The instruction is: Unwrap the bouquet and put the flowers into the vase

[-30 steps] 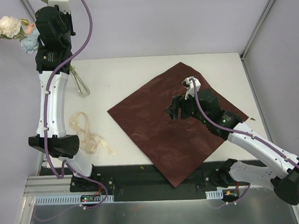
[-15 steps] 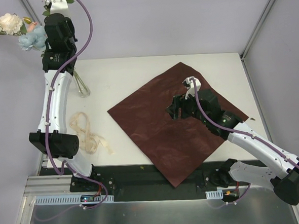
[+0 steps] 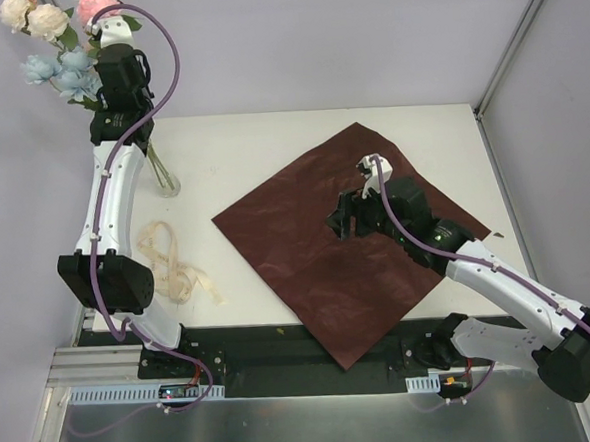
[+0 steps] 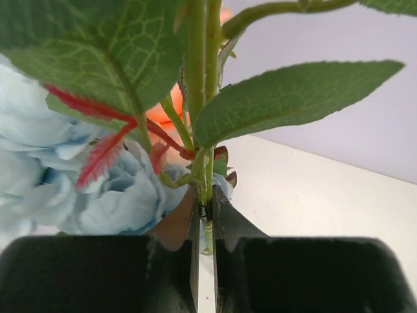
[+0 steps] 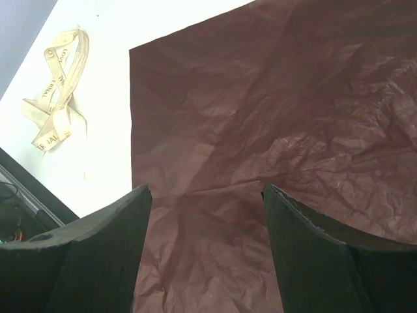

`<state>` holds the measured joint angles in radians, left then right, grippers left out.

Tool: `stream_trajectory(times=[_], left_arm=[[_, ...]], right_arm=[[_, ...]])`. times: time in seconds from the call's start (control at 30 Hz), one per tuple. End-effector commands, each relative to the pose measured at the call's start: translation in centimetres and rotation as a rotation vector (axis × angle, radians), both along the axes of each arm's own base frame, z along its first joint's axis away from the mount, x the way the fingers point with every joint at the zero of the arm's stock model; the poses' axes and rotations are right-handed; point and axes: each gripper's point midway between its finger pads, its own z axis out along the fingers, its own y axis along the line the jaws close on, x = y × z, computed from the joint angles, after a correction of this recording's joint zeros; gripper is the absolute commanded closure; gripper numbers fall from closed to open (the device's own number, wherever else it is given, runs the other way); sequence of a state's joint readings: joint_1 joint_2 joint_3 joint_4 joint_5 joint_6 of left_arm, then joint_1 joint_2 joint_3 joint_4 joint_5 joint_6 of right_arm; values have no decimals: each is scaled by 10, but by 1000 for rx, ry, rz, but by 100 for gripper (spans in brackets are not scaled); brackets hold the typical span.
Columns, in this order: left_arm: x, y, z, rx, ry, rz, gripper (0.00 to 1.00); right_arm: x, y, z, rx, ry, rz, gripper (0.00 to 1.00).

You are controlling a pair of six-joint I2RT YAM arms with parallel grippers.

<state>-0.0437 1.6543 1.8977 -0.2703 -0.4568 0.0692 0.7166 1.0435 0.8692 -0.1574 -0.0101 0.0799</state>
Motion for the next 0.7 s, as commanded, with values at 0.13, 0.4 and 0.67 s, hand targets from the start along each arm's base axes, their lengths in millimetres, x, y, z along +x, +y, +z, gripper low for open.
stream_trajectory(times=[0.13, 0.4, 0.67], left_arm=[[-10, 7, -29, -20, 29, 40, 100], [-18, 3, -53, -46, 54, 25, 100], [-40, -8, -37, -97, -3, -27, 36]], right_arm=[[4, 6, 4, 33, -2, 3, 28], [5, 10, 2, 39, 12, 9, 28], [5, 11, 0, 41, 31, 7, 28]])
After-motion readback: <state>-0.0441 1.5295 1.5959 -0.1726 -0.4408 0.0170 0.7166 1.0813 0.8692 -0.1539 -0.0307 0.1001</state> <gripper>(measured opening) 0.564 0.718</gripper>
